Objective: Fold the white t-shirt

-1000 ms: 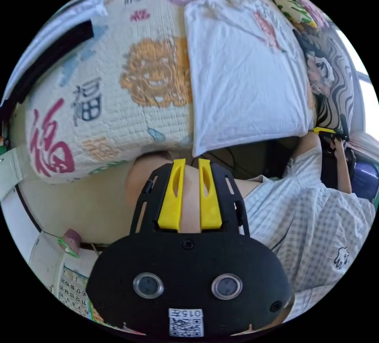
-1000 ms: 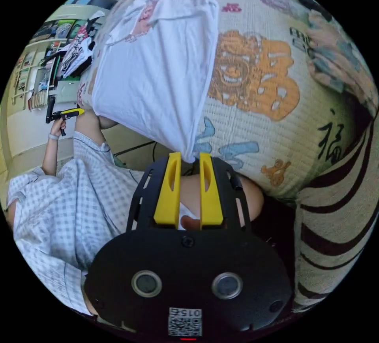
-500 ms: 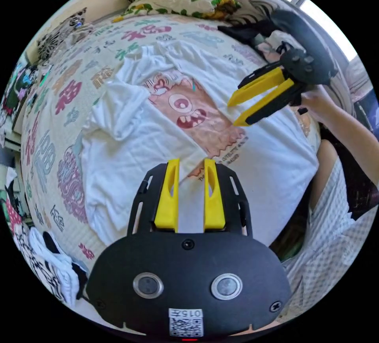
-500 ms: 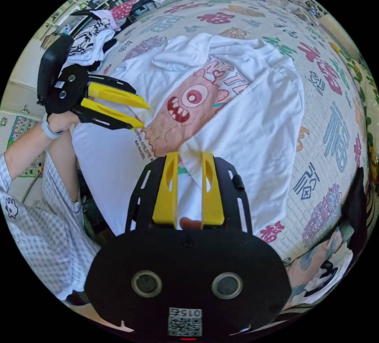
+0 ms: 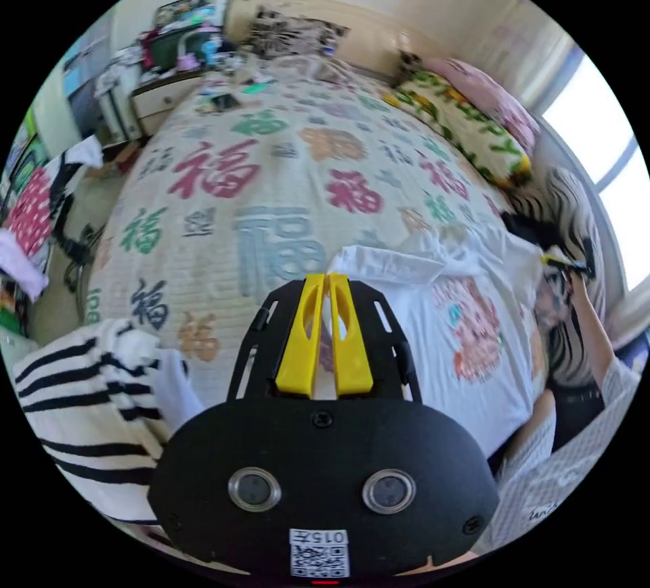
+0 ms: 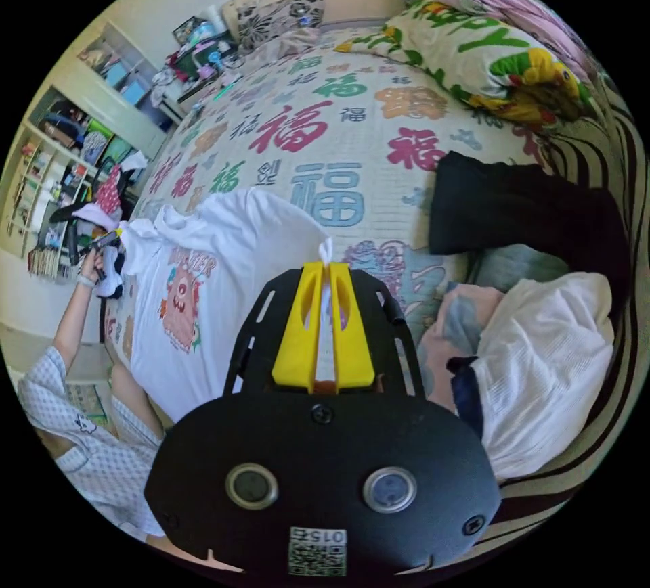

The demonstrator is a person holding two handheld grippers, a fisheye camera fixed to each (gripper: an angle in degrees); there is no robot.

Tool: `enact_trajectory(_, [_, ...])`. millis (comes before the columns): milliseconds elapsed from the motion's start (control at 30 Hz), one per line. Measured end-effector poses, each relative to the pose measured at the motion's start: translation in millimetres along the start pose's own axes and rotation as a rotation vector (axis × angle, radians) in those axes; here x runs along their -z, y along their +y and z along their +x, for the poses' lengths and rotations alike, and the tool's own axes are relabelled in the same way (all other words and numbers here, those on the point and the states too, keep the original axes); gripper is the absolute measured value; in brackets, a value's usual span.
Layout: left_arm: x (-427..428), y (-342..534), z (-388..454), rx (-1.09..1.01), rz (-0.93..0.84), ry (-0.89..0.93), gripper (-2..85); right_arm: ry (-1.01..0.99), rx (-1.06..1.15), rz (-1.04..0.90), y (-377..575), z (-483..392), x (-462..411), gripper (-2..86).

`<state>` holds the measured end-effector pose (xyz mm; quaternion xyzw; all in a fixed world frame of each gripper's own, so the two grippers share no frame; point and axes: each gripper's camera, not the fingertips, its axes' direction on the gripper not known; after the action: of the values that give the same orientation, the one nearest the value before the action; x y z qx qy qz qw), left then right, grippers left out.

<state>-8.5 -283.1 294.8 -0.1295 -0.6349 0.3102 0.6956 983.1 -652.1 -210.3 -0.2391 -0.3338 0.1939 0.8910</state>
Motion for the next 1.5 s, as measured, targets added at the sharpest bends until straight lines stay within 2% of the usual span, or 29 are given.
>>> enact_trajectory(67, [-1, -8, -36, 0.142, 0.041, -0.093, 0.0, 0.019, -0.094, 0.008, -7, 21, 0, 1.9])
enact_trajectory(167, [-20, -7, -60, 0.257, -0.005, -0.141, 1.4, 0.103, -0.189, -0.087, -17, 43, -19, 4.9])
enact_trajectory(233, [-17, -2, -59, 0.281, 0.039, -0.193, 2.9, 0.227, -0.259, -0.119, -17, 52, -25, 7.8])
enact_trajectory(300, [-6, -1, -51, 0.251, 0.104, -0.244, 5.0, 0.225, -0.223, -0.074, -18, 50, -15, 7.3])
enact_trajectory(333, [2, -6, -40, 0.191, 0.156, -0.242, 5.5, 0.164, -0.145, -0.014, -23, 42, -5, 6.8])
enact_trajectory(400, [3, -24, -12, 0.030, 0.185, -0.123, 6.0, -0.010, 0.024, 0.088, -35, 21, 5, 6.7])
enact_trajectory(467, [-21, -61, 32, -0.154, 0.096, 0.047, 6.5, -0.162, 0.147, 0.116, -57, -5, 2, 7.5])
enact_trajectory(500, [-29, -70, 42, -0.186, 0.068, 0.065, 6.6, -0.216, 0.213, 0.091, -75, -26, -8, 8.2])
enact_trajectory(567, [-71, -100, 80, -0.287, -0.049, 0.067, 7.0, -0.226, 0.303, 0.043, -99, -59, -29, 8.6])
enact_trajectory(667, [-128, -124, 108, -0.332, -0.243, 0.108, 7.5, -0.185, 0.380, -0.081, -133, -101, -75, 9.6])
enact_trajectory(800, [-167, -127, 127, -0.393, -0.363, 0.033, 5.4, -0.183, 0.384, -0.318, -153, -118, -130, 5.8])
enact_trajectory(900, [-165, -133, 134, -0.469, -0.350, 0.041, 2.4, -0.154, 0.409, -0.286, -152, -113, -121, 1.7])
enact_trajectory(967, [-151, -146, 127, -0.427, -0.222, 0.074, 2.0, -0.169, 0.385, -0.245, -154, -102, -109, 1.0])
enact_trajectory(1067, [-153, -162, 118, -0.361, -0.148, 0.136, 2.0, -0.177, 0.310, -0.130, -156, -78, -87, 1.0])
enact_trajectory(1167, [-180, -157, 122, -0.380, -0.176, 0.041, 3.3, -0.155, 0.290, -0.150, -155, -72, -95, 2.3])
enact_trajectory(1233, [-184, -150, 118, -0.347, -0.150, 0.027, 4.6, -0.097, 0.264, -0.175, -149, -69, -108, 7.7])
enact_trajectory(1367, [-131, -119, 83, -0.230, 0.032, 0.020, 6.5, -0.141, 0.161, -0.046, -125, -36, -80, 9.7])
enact_trajectory(1500, [-63, -44, 55, -0.233, 0.020, 0.037, 7.1, -0.158, 0.153, 0.034, -48, 0, -17, 10.1])
